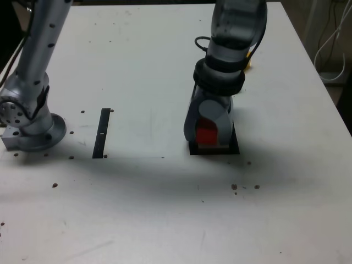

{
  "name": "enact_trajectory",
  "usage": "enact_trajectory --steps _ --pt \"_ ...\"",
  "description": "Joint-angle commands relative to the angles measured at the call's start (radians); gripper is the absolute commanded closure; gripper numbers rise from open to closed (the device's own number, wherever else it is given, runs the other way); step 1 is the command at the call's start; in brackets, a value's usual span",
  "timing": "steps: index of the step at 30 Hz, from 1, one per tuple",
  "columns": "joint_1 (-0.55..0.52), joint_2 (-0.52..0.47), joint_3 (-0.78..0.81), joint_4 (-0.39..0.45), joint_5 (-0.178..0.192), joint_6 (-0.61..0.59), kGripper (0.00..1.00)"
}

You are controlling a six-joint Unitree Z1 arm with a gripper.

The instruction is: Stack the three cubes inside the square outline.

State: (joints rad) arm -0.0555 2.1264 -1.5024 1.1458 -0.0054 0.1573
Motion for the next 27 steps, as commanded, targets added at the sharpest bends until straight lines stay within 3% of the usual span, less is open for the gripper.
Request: enact_trajectory --steps 1,6,10,13,22,27 --pt "-0.001 0.010 -0.002 -0.005 -0.003 0.011 0.41" --pt "-0.001 0.016 -0.006 -0.005 0.001 0.028 0.32" --pt "-0.002 -0.009 -0.006 0.009 0.013 0.024 0.14" --pt "-0.002 -0.059 0.003 0.038 0.043 0.006 0.02" --pt "0.017 -0.189 -0.021 0.062 0.182 0.033 0.00" --pt "0.089 -0.192 -0.099 0.073 0.217 0.169 0.00"
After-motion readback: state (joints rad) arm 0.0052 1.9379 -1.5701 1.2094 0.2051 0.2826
